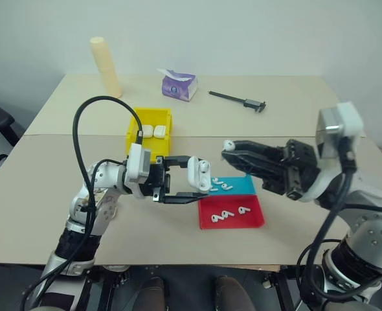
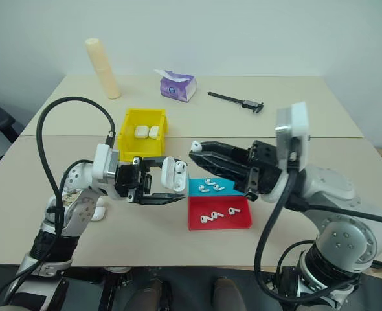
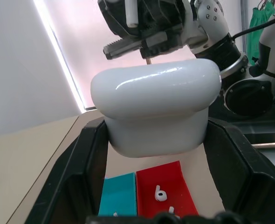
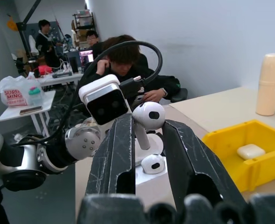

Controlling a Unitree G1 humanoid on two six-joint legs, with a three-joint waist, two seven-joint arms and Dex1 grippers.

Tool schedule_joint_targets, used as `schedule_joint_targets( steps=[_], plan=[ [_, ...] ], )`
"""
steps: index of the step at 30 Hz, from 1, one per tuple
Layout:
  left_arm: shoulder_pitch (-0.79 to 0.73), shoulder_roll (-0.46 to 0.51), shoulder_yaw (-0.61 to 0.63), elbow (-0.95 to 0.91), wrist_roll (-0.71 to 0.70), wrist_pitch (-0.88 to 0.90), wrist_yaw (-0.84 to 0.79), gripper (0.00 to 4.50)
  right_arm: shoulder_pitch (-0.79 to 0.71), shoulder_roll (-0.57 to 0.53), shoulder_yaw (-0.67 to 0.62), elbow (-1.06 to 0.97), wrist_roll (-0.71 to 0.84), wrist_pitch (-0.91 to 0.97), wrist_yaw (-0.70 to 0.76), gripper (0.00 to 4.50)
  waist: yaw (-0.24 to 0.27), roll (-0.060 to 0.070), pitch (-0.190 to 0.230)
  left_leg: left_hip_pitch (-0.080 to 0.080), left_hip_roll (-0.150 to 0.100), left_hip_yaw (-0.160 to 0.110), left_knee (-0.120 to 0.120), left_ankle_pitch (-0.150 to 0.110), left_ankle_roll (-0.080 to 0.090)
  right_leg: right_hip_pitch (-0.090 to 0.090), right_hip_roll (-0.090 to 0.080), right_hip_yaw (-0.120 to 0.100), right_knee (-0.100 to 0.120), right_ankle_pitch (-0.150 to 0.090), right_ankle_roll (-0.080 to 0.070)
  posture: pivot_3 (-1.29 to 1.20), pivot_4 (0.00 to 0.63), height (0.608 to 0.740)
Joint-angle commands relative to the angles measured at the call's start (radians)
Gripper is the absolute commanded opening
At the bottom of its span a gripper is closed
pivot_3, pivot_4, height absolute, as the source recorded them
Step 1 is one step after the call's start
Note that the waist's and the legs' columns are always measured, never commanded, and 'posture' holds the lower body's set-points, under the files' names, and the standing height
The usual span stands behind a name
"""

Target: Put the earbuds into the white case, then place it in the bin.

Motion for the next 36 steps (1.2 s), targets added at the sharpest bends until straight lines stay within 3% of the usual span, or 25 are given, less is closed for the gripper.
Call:
schedule_joint_targets(
  steps=[1,16,31,36],
  plan=[
    [-0.025,-0.009,0.006,-0.013,0.000,-0.005,0.002,2.80,0.019,-0.059,0.035,-0.029,0.045,-0.067,-0.023,1.01,0.000,0.000,0.000,0.000,0.000,0.000,0.000,0.000,0.000,0.000,0.000,0.000,0.000,0.000,0.000,0.00,0.150,0.740],
    [0.012,-0.015,0.017,-0.063,0.004,-0.005,0.050,2.80,0.082,-0.186,0.217,0.019,0.041,-0.254,-0.053,1.01,0.001,0.000,0.000,0.000,0.000,-0.001,0.000,0.000,0.000,0.000,0.000,0.000,-0.001,0.000,0.000,0.00,0.150,0.740],
    [0.019,-0.024,0.017,-0.059,0.015,-0.021,0.061,2.80,0.129,-0.265,0.288,0.047,-0.015,-0.380,-0.032,1.01,0.001,0.000,0.000,0.000,0.000,-0.001,0.000,0.000,0.000,0.000,0.000,0.000,-0.001,0.000,0.001,0.00,0.150,0.740],
    [0.014,-0.038,0.019,-0.057,0.020,-0.023,0.072,2.80,0.146,-0.299,0.306,0.033,-0.029,-0.405,-0.017,2.28,0.001,0.000,0.000,0.000,0.000,-0.001,0.000,0.000,0.000,0.000,0.000,0.000,-0.001,0.000,0.001,0.00,0.150,0.740]
  ],
)
